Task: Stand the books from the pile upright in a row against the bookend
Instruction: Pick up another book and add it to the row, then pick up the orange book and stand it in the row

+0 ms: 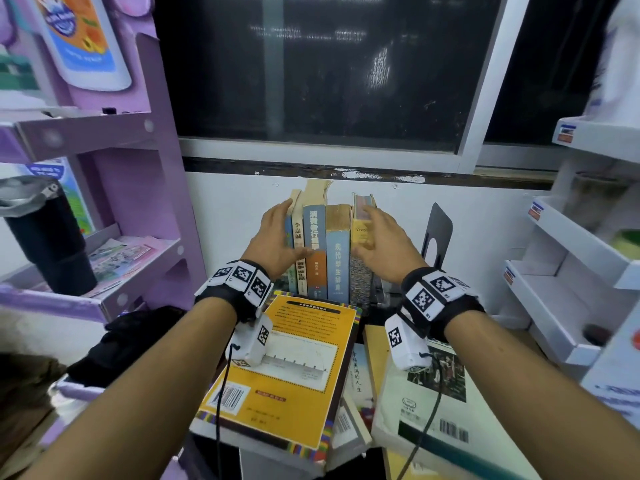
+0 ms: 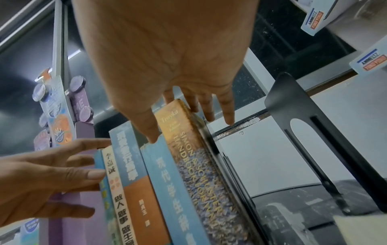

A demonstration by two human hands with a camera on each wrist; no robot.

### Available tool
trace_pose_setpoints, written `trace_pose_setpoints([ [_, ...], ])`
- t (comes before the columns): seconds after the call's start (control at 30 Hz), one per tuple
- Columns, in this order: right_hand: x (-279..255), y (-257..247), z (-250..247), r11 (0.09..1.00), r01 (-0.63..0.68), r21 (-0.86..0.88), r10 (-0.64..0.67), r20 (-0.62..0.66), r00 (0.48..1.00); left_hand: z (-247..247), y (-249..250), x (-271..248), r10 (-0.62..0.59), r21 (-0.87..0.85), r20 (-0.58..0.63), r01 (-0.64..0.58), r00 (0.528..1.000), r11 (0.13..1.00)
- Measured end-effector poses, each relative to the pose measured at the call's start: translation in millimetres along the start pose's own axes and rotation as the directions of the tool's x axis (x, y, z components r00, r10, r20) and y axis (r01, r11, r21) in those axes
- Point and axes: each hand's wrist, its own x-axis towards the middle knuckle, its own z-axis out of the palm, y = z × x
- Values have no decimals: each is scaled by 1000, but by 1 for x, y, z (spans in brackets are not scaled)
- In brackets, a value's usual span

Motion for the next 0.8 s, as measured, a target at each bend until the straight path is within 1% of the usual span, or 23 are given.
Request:
trace_pose_setpoints([
  [0.1, -12, -2, 3, 998, -54, 42, 56, -41, 998, -2, -3, -9, -99, 0, 95, 99, 991, 995],
  [0.2, -28, -7, 7, 989, -116, 93, 125, -92, 988, -3, -8, -18, -164, -20, 116, 168, 980, 986],
  [0.27, -39, -11, 12, 976, -189, 104, 197, -75, 978, -3, -13, -23, -231, -13, 158, 236, 960, 972],
  [0.33, -47, -13, 19, 955, -281, 97, 283, -7, 959, -2, -19, -30, -316, 59, 254, 312, 914, 948],
  [0.4, -53, -14, 27, 925, -372, 74, 364, 98, 926, -2, -25, -37, -387, 105, 375, 376, 842, 921],
  [0.47, -60, -17, 31, 902, -432, 17, 416, 235, 878, 0, -29, -45, -433, 164, 471, 406, 768, 899],
  [0.5, -63, -19, 33, 896, -444, -12, 427, 297, 854, 1, -28, -49, -457, 238, 484, 390, 746, 889],
  [0.57, -70, -23, 36, 892, -448, -63, 434, 399, 808, 2, -29, -56, -509, 365, 467, 366, 723, 856],
  [0.6, -73, -24, 38, 893, -441, -92, 436, 424, 794, 3, -29, -59, -518, 397, 455, 356, 724, 846],
  [0.67, -79, -27, 39, 897, -426, -120, 433, 430, 792, 4, -32, -61, -527, 408, 485, 352, 698, 842],
  [0.7, -81, -28, 39, 898, -422, -123, 432, 429, 794, 6, -38, -59, -510, 393, 513, 340, 691, 854],
  [0.8, -86, -32, 42, 898, -427, -107, 424, 473, 772, 30, -96, -30, -507, 386, 512, 341, 693, 857],
])
